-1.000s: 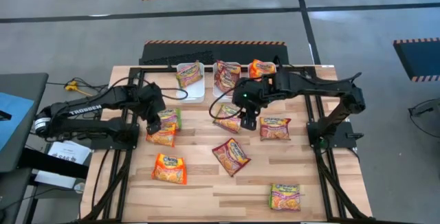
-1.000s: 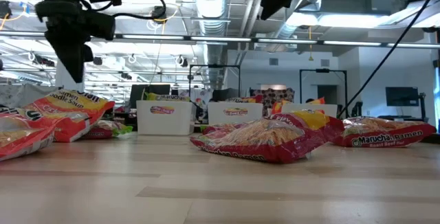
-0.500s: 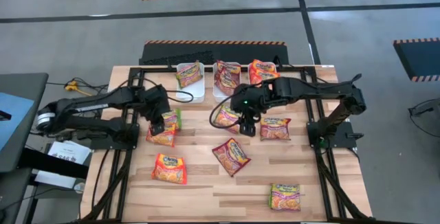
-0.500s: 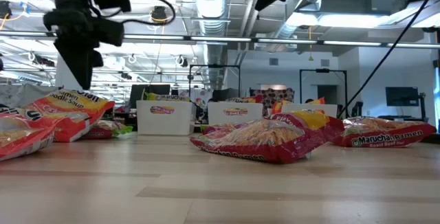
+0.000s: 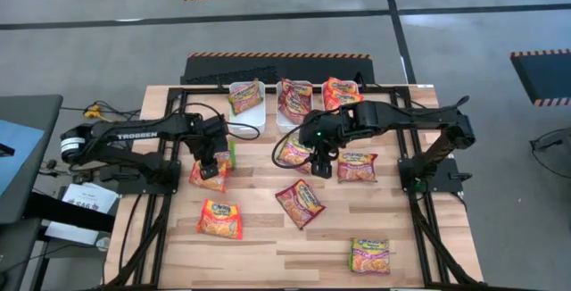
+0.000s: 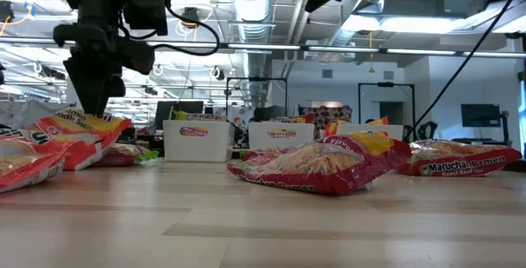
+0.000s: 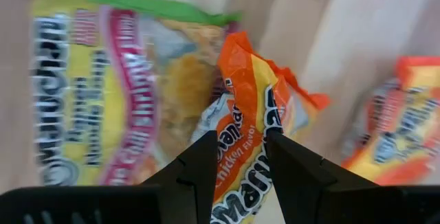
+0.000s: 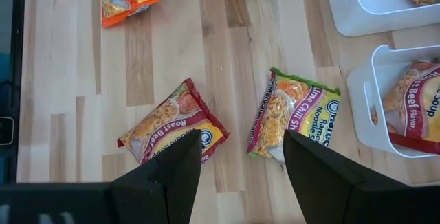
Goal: Sort Maruchan noodles
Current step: Put the orange noodle pack into the right white bin
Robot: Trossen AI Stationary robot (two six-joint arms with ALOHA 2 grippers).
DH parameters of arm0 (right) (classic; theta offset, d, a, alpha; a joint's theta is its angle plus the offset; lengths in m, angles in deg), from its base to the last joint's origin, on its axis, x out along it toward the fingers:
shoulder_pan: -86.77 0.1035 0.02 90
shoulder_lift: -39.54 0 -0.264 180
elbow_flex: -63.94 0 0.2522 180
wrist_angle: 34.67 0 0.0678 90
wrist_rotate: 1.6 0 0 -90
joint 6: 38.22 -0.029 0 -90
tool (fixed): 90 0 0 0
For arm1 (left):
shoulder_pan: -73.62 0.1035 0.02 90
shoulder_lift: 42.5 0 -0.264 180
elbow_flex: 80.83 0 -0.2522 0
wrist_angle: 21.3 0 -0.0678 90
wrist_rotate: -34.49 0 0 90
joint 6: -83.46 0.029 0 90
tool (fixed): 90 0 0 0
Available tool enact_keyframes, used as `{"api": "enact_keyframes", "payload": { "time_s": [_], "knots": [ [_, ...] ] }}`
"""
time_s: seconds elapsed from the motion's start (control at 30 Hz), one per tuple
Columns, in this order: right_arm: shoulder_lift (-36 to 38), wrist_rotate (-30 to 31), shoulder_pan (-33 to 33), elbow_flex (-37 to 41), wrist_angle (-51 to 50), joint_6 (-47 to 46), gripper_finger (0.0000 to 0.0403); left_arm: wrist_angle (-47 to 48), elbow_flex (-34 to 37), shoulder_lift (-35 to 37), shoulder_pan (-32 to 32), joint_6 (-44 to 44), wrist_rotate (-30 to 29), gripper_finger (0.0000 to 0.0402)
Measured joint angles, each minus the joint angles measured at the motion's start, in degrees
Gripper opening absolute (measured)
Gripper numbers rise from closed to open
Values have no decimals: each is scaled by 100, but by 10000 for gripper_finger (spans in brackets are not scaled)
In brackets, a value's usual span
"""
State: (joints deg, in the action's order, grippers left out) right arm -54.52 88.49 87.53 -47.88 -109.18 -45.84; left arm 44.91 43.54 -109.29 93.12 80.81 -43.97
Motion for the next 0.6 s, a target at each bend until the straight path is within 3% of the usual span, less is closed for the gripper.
{"api": "enact_keyframes", "payload": {
  "time_s": [0.13, 0.27, 0.6],
  "knots": [
    [0, 0, 0, 0, 10, 0, 228, 71, 0, 3, -1, -44, 380, 112],
    [0, 0, 0, 0, 20, 0, 228, 124, 0, 1, -48, -193, 5, 112],
    [0, 15, -15, -1, 42, 3, 228, 328, 0, 1, -57, 528, 464, 112]
  ]
}}
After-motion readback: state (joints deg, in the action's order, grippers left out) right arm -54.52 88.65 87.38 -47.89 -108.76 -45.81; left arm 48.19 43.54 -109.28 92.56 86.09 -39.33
